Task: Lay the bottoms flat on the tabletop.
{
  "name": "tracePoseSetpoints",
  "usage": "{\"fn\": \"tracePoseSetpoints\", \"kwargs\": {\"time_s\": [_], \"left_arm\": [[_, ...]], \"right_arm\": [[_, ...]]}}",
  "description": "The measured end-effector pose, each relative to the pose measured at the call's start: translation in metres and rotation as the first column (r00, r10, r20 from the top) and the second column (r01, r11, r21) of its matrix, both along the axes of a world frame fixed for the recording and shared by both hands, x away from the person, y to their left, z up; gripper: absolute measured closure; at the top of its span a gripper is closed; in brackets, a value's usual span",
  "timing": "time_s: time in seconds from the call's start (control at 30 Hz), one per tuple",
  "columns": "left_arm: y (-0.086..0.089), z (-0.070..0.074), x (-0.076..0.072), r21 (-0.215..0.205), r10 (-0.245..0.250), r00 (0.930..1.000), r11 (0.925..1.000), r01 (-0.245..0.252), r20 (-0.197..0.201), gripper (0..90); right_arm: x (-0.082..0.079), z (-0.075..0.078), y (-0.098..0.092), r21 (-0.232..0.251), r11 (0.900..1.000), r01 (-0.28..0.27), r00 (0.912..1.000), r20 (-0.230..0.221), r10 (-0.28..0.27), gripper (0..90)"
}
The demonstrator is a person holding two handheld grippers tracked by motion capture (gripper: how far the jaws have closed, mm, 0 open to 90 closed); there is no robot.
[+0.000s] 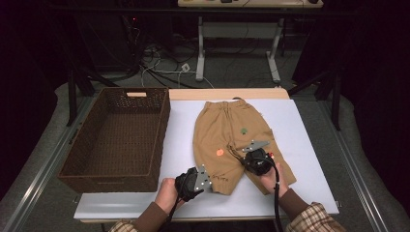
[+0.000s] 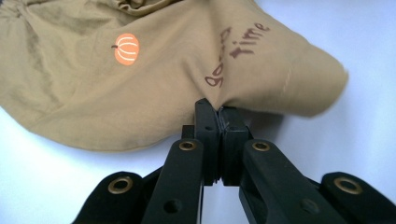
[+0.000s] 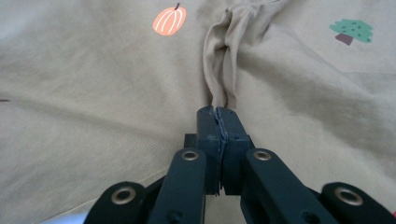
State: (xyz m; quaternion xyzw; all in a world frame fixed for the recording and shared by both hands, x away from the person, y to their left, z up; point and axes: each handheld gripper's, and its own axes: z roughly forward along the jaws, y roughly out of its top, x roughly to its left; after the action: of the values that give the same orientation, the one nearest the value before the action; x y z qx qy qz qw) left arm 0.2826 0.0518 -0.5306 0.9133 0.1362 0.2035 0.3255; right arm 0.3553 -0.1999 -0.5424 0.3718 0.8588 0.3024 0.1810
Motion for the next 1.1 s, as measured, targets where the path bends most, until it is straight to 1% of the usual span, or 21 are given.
{"fn": "tracePoseSetpoints", "kwargs": {"time_s": [0.07, 0.13, 0.17, 0.3, 0.4, 0.43, 0.47, 0.53, 0.57, 0.6, 0.63, 0.67, 0.7, 0.73, 0.77, 0.87, 0.93, 0.97, 1.0, 1.07, 1.1], "left_arm": [[0.004, 0.003, -0.002, 0.009, 0.000, 1.0000, 1.0000, 0.000, 0.008, 88.1], [0.007, 0.005, -0.003, 0.002, 0.003, 1.0000, 1.0000, -0.003, -0.008, 87.2], [0.009, 0.005, -0.003, 0.003, 0.012, 0.9999, 0.9999, -0.012, -0.007, 85.9], [0.011, 0.005, -0.003, -0.008, 0.022, 0.9995, 0.9997, -0.022, -0.021, 80.8], [0.007, 0.003, -0.002, -0.023, 0.024, 0.9987, 0.9994, -0.025, -0.045, 72.4], [0.004, 0.002, -0.002, -0.022, 0.023, 0.9985, 0.9995, -0.025, -0.049, 65.3], [0.002, 0.001, -0.002, -0.024, 0.022, 0.9979, 0.9994, -0.023, -0.061, 65.3], [-0.003, -0.002, -0.001, -0.034, 0.011, 0.9960, 0.9993, -0.014, -0.089, 58.1], [-0.006, -0.003, -0.001, -0.032, 0.012, 0.9955, 0.9994, -0.015, -0.094, 52.3], [-0.008, -0.004, -0.001, -0.031, 0.012, 0.9950, 0.9994, -0.016, -0.099, 52.3], [-0.011, -0.005, 0.000, -0.037, 0.009, 0.9941, 0.9992, -0.013, -0.108, 51.3], [-0.016, -0.008, 0.001, -0.036, -0.003, 0.9917, 0.9994, -0.002, -0.128, 47.7], [-0.016, -0.008, 0.001, -0.036, -0.003, 0.9917, 0.9994, -0.002, -0.128, 46.7], [-0.018, -0.009, 0.000, -0.033, -0.008, 0.9910, 0.9994, 0.003, -0.133, 46.4], [-0.024, -0.011, 0.000, -0.022, -0.028, 0.9897, 0.9994, 0.025, -0.141, 45.4], [-0.029, -0.014, -0.001, -0.013, -0.046, 0.9874, 0.9989, 0.044, -0.152, 43.5], [-0.034, -0.016, -0.003, 0.002, -0.065, 0.9859, 0.9978, 0.067, -0.154, 41.3], [-0.035, -0.016, -0.003, 0.001, -0.085, 0.9825, 0.9962, 0.087, -0.166, 40.7], [-0.036, -0.017, -0.004, 0.006, -0.096, 0.9817, 0.9951, 0.099, -0.164, 40.7], [-0.036, -0.017, -0.005, 0.010, -0.102, 0.9832, 0.9945, 0.104, -0.152, 41.6], [-0.036, -0.017, -0.005, 0.007, -0.100, 0.9843, 0.9947, 0.103, -0.145, 45.9]], "right_arm": [[-0.001, 0.000, 0.001, -0.019, 1.000, -0.005, 1.0000, 0.008, 0.005, 89.4], [-0.001, 0.001, 0.001, -0.017, 1.000, -0.006, 0.9999, 0.010, 0.007, 89.1], [-0.001, 0.000, 0.001, -0.031, 1.000, -0.001, 0.9999, 0.010, 0.001, 89.0], [0.001, 0.000, -0.002, -0.024, 1.000, 0.005, 1.0000, 0.006, -0.005, 88.2], [0.001, 0.002, -0.004, 0.005, 1.000, 0.001, 1.0000, -0.005, 0.000, 78.1], [0.001, 0.005, -0.008, 0.038, 0.999, -0.006, 0.9999, -0.012, 0.006, 69.5], [0.001, 0.005, -0.008, 0.038, 0.999, -0.006, 0.9999, -0.012, 0.006, 69.5], [0.000, 0.010, -0.013, 0.052, 0.999, 0.004, 1.0000, -0.004, -0.003, 60.9], [0.001, 0.013, -0.021, 0.064, 0.998, 0.014, 0.9999, -0.002, -0.014, 54.9], [0.001, 0.013, -0.021, 0.064, 0.998, 0.014, 0.9999, -0.002, -0.014, 54.9], [0.002, 0.014, -0.025, 0.074, 0.997, 0.022, 0.9998, -0.002, -0.022, 53.4], [0.004, 0.016, -0.035, 0.097, 0.994, 0.042, 0.9991, -0.004, -0.042, 50.3], [0.004, 0.016, -0.035, 0.097, 0.994, 0.042, 0.9991, -0.004, -0.042, 50.3], [0.006, 0.017, -0.043, 0.099, 0.993, 0.066, 0.9978, -0.001, -0.067, 47.9], [0.007, 0.017, -0.048, 0.092, 0.992, 0.082, 0.9966, 0.001, -0.083, 47.0], [0.010, 0.016, -0.057, 0.075, 0.990, 0.117, 0.9932, -0.002, -0.117, 46.3], [0.014, 0.015, -0.068, 0.068, 0.986, 0.155, 0.9878, -0.002, -0.156, 46.3], [0.018, 0.013, -0.078, 0.054, 0.979, 0.194, 0.9810, -0.006, -0.194, 46.7], [0.018, 0.013, -0.078, 0.054, 0.979, 0.194, 0.9810, -0.006, -0.194, 46.7], [0.021, 0.011, -0.086, 0.036, 0.974, 0.222, 0.9751, -0.014, -0.221, 48.0], [0.022, 0.009, -0.089, 0.030, 0.973, 0.229, 0.9733, -0.015, -0.229, 48.2]]}}
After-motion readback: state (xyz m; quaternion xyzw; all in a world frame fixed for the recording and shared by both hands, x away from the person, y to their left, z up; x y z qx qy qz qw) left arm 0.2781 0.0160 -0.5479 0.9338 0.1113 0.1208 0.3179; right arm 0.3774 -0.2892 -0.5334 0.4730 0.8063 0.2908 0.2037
